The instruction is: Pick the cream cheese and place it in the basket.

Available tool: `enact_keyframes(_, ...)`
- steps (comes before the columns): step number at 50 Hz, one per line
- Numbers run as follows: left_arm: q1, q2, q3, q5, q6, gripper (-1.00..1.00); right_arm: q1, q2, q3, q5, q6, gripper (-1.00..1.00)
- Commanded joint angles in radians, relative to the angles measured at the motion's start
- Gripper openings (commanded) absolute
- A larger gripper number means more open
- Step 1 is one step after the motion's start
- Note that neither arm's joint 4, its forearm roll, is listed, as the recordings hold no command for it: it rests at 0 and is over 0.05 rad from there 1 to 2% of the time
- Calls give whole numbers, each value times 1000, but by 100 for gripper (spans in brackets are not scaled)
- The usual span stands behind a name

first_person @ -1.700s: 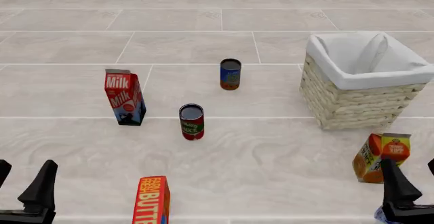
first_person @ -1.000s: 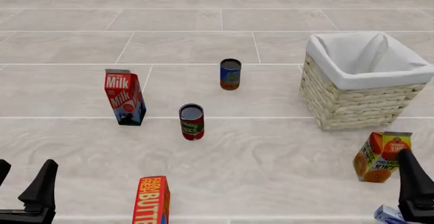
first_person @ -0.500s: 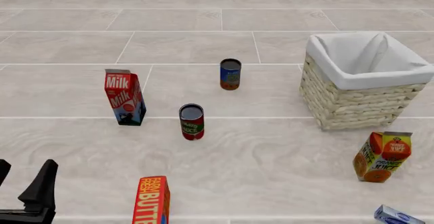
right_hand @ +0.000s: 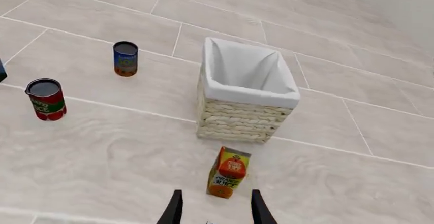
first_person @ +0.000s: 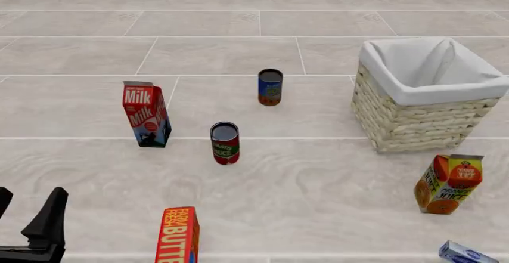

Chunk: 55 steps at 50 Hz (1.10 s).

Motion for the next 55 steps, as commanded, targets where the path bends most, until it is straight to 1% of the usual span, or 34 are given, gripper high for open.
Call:
enact_keyframes(1, 0, 0, 0, 0, 0, 100, -31, -9, -50, 236, -109, 100)
enact_keyframes(3, 0, 0, 0, 0, 0, 100, -34, -12, -50, 279, -140, 100)
enact_keyframes(4, 0, 0, 0, 0, 0, 100, -33, -10, -57, 298, -132, 100)
enact_keyframes(6, 0, 0, 0, 0, 0, 100, -36, -5, -50, 306, -138, 100)
enact_keyframes(7, 0, 0, 0, 0, 0, 100, -45, -8, -45, 307, -162, 100)
enact_keyframes(8, 0, 0, 0, 0, 0, 100, -52, 0, -50, 307, -158, 100)
enact_keyframes(12, 0, 0, 0, 0, 0, 100, -86, 18, -9, 307, -203, 100)
enact_keyframes(18, 0, 0, 0, 0, 0, 100, -111, 53, 19, 307, -236, 100)
enact_keyframes(20, 0, 0, 0, 0, 0, 100, -130, 68, 23, 307, -257, 100)
enact_keyframes(22, 0, 0, 0, 0, 0, 100, -135, 87, 26, 306, -262, 100)
enact_keyframes(23, 0, 0, 0, 0, 0, 100, -141, 89, 33, 308, -281, 100)
enact_keyframes(24, 0, 0, 0, 0, 0, 100, -142, 95, 33, 308, -281, 100)
enact_keyframes(27, 0, 0, 0, 0, 0, 100, -160, 120, 41, 307, -317, 100)
enact_keyframes(28, 0, 0, 0, 0, 0, 100, -151, 122, 49, 307, -315, 100)
enact_keyframes(29, 0, 0, 0, 0, 0, 100, -158, 126, 63, 305, -327, 100)
enact_keyframes(30, 0, 0, 0, 0, 0, 100, -158, 126, 63, 305, -327, 100)
enact_keyframes(31, 0, 0, 0, 0, 0, 100, -168, 130, 71, 301, -351, 100)
enact_keyframes(32, 0, 0, 0, 0, 0, 100, -178, 140, 70, 290, -363, 100)
enact_keyframes(33, 0, 0, 0, 0, 0, 100, -178, 157, 58, 285, -355, 100)
enact_keyframes(35, 0, 0, 0, 0, 0, 100, -195, 179, 65, 270, -381, 100)
enact_keyframes(37, 0, 0, 0, 0, 0, 100, -205, 194, 62, 255, -395, 100)
enact_keyframes(43, 0, 0, 0, 0, 0, 100, -214, 216, 84, 230, -416, 100)
enact_keyframes(45, 0, 0, 0, 0, 0, 100, -231, 231, 101, 213, -438, 100)
enact_keyframes(46, 0, 0, 0, 0, 0, 100, -249, 239, 116, 203, -470, 100)
enact_keyframes(47, 0, 0, 0, 0, 0, 100, -248, 238, 124, 207, -486, 100)
enact_keyframes(50, 0, 0, 0, 0, 0, 100, -258, 259, 128, 190, -492, 100)
enact_keyframes(51, 0, 0, 0, 0, 0, 100, -281, 272, 142, 174, -528, 100)
enact_keyframes(52, 0, 0, 0, 0, 0, 100, -292, 281, 146, 168, -538, 100)
enact_keyframes(55, 0, 0, 0, 0, 0, 100, -308, 315, 139, 156, -543, 100)
